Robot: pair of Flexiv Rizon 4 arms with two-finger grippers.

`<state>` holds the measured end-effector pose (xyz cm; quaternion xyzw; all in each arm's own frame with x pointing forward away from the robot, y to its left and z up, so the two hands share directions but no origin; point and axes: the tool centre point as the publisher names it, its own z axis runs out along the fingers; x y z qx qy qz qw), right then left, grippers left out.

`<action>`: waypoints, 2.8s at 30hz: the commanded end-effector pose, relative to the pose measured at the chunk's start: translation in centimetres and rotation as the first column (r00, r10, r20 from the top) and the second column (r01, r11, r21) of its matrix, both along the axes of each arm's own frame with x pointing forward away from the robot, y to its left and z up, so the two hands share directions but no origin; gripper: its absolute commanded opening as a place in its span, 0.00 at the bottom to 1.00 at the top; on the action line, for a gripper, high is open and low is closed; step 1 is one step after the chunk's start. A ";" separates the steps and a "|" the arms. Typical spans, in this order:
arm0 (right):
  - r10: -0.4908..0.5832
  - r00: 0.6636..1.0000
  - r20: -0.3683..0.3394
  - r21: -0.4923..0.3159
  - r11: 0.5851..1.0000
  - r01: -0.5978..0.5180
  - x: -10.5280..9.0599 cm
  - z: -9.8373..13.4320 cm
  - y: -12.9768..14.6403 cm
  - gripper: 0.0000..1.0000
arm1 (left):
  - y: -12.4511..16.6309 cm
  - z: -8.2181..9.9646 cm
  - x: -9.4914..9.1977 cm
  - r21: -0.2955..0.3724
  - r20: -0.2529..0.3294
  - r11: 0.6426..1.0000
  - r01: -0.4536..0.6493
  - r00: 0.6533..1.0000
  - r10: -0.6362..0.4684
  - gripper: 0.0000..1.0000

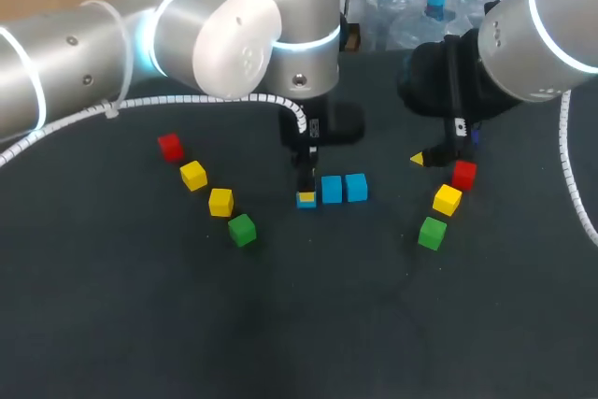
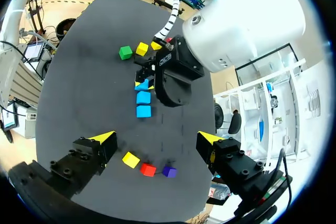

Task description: Place the blue cubes, place green cubes on the blue cubes, place the yellow cubes on the green cubes, then place the red cubes on the yellow cubes, and place purple cube on the red cubes.

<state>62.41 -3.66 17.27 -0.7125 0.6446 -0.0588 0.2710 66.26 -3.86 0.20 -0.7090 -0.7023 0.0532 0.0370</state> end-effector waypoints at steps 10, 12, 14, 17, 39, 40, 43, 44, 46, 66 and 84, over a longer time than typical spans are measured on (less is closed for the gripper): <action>-0.004 1.000 0.006 0.001 1.000 0.004 -0.1 -0.1 0.0 1.00 | -0.2 0.0 0.4 0.005 0.000 1.000 0.012 1.000 -0.012 0.05; -0.004 1.000 0.006 0.001 1.000 0.004 -0.1 -0.1 0.0 1.00 | -0.2 0.0 0.5 0.004 0.002 1.000 0.013 1.000 -0.013 0.07; -0.004 1.000 0.006 0.001 1.000 0.004 -0.1 -0.1 0.0 1.00 | -0.2 0.0 0.5 0.006 0.003 1.000 0.014 1.000 -0.014 0.08; -0.004 1.000 0.006 0.001 1.000 0.004 -0.1 -0.1 0.0 1.00 | -0.2 0.1 0.5 0.006 0.006 1.000 0.016 1.000 -0.016 0.10; -0.004 1.000 0.006 0.001 1.000 0.004 -0.1 -0.1 0.0 1.00 | 1.4 2.7 0.9 -0.117 -0.005 0.984 -0.132 0.991 0.133 1.00; -0.004 1.000 0.006 0.001 1.000 0.004 -0.1 -0.1 0.0 1.00 | 1.8 3.0 1.0 -0.127 -0.005 0.981 -0.149 0.989 0.149 1.00; -0.004 1.000 0.006 0.001 1.000 0.004 -0.1 -0.1 0.0 1.00 | 2.9 3.8 0.8 -0.159 -0.030 0.968 -0.192 0.981 0.189 1.00; -0.004 1.000 0.006 0.001 1.000 0.004 -0.1 -0.1 0.0 1.00 | 3.2 4.1 0.7 -0.173 -0.041 0.963 -0.206 0.979 0.202 1.00; -0.004 1.000 0.006 0.001 1.000 0.004 -0.1 -0.1 0.0 1.00 | 4.1 4.9 0.6 -0.202 -0.058 0.949 -0.241 0.970 0.234 1.00; -0.004 1.000 0.006 0.001 1.000 0.004 -0.1 -0.1 0.0 1.00 | 10.8 10.9 1.4 -0.591 -0.093 0.633 -0.501 0.821 0.563 1.00; -0.004 1.000 0.006 0.001 1.000 0.004 -0.1 -0.1 0.0 1.00 | 12.4 11.9 1.8 -0.667 -0.121 0.526 -0.527 0.774 0.621 1.00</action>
